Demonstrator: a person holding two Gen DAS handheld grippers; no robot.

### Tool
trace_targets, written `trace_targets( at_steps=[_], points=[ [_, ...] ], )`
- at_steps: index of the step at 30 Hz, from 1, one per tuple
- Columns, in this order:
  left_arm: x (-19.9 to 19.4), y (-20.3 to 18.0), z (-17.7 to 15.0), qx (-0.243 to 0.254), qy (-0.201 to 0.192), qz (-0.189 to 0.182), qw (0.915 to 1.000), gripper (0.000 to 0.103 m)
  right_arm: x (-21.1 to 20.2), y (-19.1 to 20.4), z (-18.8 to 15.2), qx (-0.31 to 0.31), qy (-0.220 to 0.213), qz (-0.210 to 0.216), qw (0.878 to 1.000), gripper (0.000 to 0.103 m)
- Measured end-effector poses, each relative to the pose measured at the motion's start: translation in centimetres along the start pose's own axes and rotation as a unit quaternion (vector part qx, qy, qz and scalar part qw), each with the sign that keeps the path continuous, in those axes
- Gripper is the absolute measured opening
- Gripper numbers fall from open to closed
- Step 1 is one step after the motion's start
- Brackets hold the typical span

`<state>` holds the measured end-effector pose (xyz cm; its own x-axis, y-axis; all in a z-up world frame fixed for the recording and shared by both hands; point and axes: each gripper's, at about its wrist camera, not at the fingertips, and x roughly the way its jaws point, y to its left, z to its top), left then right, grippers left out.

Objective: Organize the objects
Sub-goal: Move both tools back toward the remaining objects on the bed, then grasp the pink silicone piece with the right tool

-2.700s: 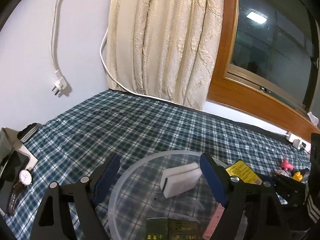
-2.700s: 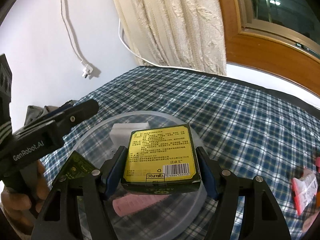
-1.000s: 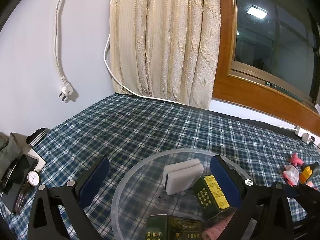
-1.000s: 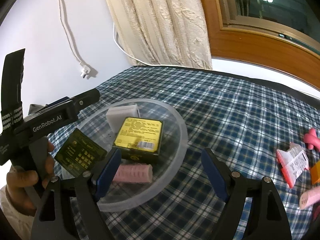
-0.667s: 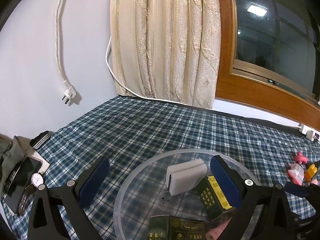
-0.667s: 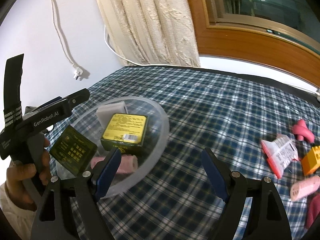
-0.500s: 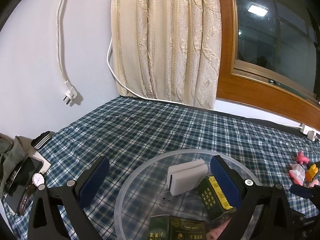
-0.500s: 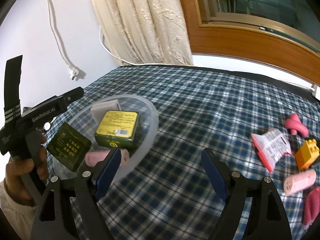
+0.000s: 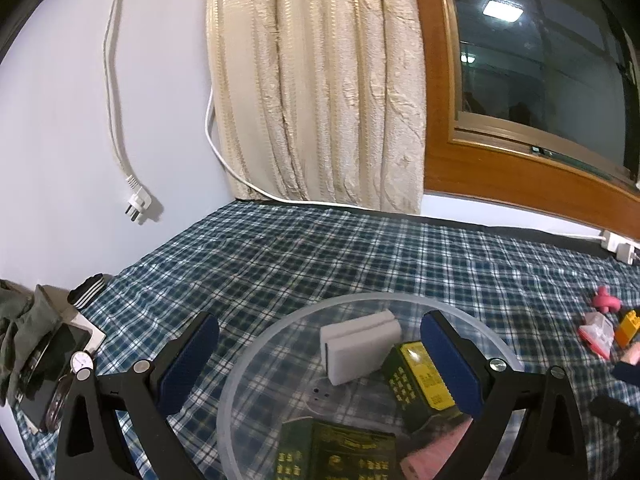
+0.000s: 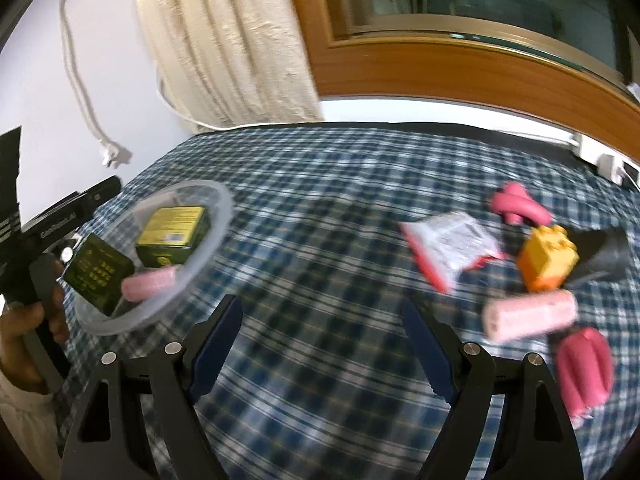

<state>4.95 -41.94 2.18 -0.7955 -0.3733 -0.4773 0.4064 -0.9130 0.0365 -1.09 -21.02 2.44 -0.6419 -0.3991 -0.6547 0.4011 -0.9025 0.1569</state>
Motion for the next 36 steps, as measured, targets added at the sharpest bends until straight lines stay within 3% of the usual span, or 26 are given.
trace_targets(
  at_steps=[20, 30, 32, 36],
  points=[
    [-3.0, -7.3, -0.4, 0.059, 0.01, -0.078, 0.9952, 0.102, -6.2, -10.0, -1.5, 0.061, -0.041, -0.094, 0.993, 0.083],
    [-3.9, -12.2, -0.8, 0.101, 0.017, -0.112, 0.9884, 0.102, -5.9, -13.6, -2.4, 0.058, 0.013, -0.12, 0.991, 0.083],
    [-4.1, -13.1, -0.9, 0.109, 0.018, -0.119, 0.9867, 0.102, -5.4, -13.7, -2.6, 0.053, 0.029, -0.119, 0.991, 0.08],
    [-4.4, -14.8, -1.1, 0.124, 0.024, -0.134, 0.983, 0.102, -4.5, -13.7, -2.7, 0.042, 0.051, -0.112, 0.992, 0.066]
  ],
)
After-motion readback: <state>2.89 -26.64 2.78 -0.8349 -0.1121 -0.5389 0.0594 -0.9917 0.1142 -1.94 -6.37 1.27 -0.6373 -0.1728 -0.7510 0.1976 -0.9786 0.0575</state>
